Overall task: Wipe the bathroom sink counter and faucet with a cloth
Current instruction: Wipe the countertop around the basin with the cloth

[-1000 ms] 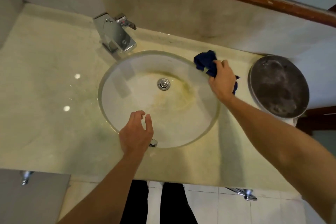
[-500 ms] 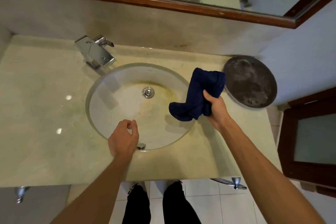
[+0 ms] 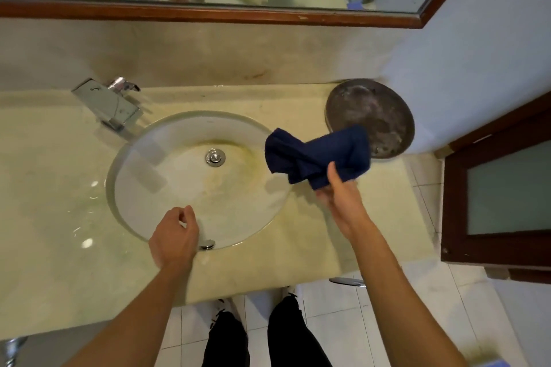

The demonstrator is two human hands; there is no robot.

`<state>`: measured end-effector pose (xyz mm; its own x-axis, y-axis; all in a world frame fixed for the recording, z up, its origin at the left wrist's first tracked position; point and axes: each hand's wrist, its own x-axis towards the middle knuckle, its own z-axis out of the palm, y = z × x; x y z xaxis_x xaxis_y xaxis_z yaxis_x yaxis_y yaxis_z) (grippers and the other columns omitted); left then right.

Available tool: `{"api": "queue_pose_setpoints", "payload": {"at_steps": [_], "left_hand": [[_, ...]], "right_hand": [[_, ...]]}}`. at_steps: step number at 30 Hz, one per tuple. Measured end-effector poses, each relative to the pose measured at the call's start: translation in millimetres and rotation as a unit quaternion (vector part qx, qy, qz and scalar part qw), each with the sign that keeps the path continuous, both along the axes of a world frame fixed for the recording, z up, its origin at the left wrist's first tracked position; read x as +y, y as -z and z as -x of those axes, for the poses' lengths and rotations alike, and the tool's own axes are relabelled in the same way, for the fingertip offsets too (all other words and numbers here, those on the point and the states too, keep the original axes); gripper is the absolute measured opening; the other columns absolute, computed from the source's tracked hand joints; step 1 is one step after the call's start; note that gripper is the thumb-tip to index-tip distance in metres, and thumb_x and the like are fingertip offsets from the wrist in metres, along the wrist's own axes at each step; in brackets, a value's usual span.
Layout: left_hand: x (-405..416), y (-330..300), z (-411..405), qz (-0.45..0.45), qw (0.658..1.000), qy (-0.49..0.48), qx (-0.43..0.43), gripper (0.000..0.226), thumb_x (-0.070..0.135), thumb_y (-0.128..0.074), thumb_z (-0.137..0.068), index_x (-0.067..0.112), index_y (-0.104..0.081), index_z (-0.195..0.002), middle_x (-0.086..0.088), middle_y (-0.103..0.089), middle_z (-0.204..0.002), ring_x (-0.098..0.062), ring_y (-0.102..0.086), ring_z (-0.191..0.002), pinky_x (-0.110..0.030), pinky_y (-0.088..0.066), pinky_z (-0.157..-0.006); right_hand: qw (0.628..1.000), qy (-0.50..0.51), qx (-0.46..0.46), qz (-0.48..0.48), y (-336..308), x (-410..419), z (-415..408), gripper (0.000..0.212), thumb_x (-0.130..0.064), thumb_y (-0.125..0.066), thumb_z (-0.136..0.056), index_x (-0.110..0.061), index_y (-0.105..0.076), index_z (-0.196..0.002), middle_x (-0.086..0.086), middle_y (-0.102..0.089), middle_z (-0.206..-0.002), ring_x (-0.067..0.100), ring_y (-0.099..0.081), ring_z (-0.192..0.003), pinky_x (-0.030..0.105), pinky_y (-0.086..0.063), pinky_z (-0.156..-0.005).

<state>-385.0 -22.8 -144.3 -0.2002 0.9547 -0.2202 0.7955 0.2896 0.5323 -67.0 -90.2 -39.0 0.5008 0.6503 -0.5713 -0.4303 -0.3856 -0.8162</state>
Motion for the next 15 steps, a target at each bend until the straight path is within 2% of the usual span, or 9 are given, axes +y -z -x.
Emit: {"api": "queue_pose_setpoints", "payload": {"at_steps": [2, 3, 5, 8, 10, 12, 14, 15], "left_hand": [[0, 0, 0, -0.003, 1.0, 0.0, -0.004, 0.034, 0.045, -0.042, -0.103, 0.025, -0.059, -0.081, 0.005, -0.064, -0.074, -0.025, -0.06, -0.069, -0.036, -0.044, -0.07], [0, 0, 0, -0.004, 1.0, -0.001, -0.004, 0.035, 0.045, -0.042, -0.102, 0.025, -0.059, -0.08, 0.004, -0.064, -0.074, -0.026, -0.06, -0.069, -0.036, -0.045, -0.071], [1, 1, -1, -0.003, 1.0, -0.001, 0.001, 0.036, 0.046, -0.041, -0.102, 0.025, -0.059, -0.08, 0.004, -0.064, -0.075, -0.025, -0.06, -0.069, -0.036, -0.045, -0.071], [2, -1, -1, 0.006, 1.0, -0.007, 0.002, 0.033, 0.047, -0.042, -0.101, 0.026, -0.061, -0.084, 0.006, -0.066, -0.082, -0.023, -0.061, -0.072, -0.036, -0.044, -0.074], [4, -4, -7, 0.004, 1.0, -0.009, -0.014, 0.028, 0.048, -0.047, -0.098, 0.027, -0.063, -0.089, 0.007, -0.068, -0.089, -0.022, -0.063, -0.08, -0.036, -0.046, -0.077], [7, -10, -26, -0.011, 0.999, 0.018, -0.041, 0.021, 0.043, -0.056, -0.096, 0.025, -0.066, -0.098, 0.006, -0.067, -0.098, -0.022, -0.065, -0.092, -0.037, -0.046, -0.082], [10, -18, -63, -0.064, 0.989, 0.114, -0.073, 0.022, 0.035, -0.064, -0.092, 0.021, -0.067, -0.108, 0.005, -0.067, -0.107, -0.02, -0.062, -0.103, -0.038, -0.047, -0.089], [11, -23, -88, -0.093, 0.975, 0.178, -0.091, 0.028, 0.033, -0.066, -0.089, 0.018, -0.067, -0.113, 0.003, -0.067, -0.112, -0.021, -0.06, -0.108, -0.04, -0.047, -0.093]], "right_hand": [[0.985, -0.014, -0.078, 0.152, 27, -35, -3, 0.035, -0.042, -0.07, -0.095, -0.008, -0.075, -0.102, 0.014, -0.078, -0.105, 0.02, -0.074, -0.085, 0.042, -0.061, -0.091], [0.976, -0.01, -0.114, 0.188, 35, -49, -7, 0.031, -0.04, -0.073, -0.093, -0.009, -0.076, -0.094, 0.012, -0.079, -0.096, 0.019, -0.075, -0.078, 0.043, -0.061, -0.09], [0.949, 0.001, -0.226, 0.22, 40, -60, -20, 0.023, -0.037, -0.073, -0.092, -0.015, -0.077, -0.09, 0.005, -0.078, -0.086, 0.018, -0.074, -0.074, 0.042, -0.061, -0.086], [0.91, 0.045, -0.365, 0.191, 31, -48, -41, 0.025, -0.042, -0.071, -0.091, -0.02, -0.072, -0.104, -0.003, -0.072, -0.091, 0.02, -0.07, -0.086, 0.037, -0.058, -0.08], [0.901, 0.036, -0.396, 0.172, 29, -30, -54, 0.04, -0.053, -0.07, -0.088, -0.022, -0.068, -0.114, -0.004, -0.069, -0.097, 0.019, -0.067, -0.09, 0.038, -0.057, -0.08], [0.904, -0.01, -0.382, 0.193, 31, -8, -65, 0.051, -0.067, -0.066, -0.084, -0.022, -0.069, -0.107, -0.005, -0.068, -0.095, 0.016, -0.065, -0.086, 0.036, -0.054, -0.076], [0.905, -0.073, -0.348, 0.234, 33, 11, -70, 0.054, -0.073, -0.064, -0.079, -0.021, -0.068, -0.092, -0.006, -0.069, -0.088, 0.016, -0.065, -0.081, 0.031, -0.047, -0.063], [0.901, -0.095, -0.342, 0.249, 35, 18, -72, 0.05, -0.068, -0.066, -0.079, -0.02, -0.067, -0.093, -0.006, -0.069, -0.089, 0.018, -0.067, -0.082, 0.03, -0.044, -0.06]]}}
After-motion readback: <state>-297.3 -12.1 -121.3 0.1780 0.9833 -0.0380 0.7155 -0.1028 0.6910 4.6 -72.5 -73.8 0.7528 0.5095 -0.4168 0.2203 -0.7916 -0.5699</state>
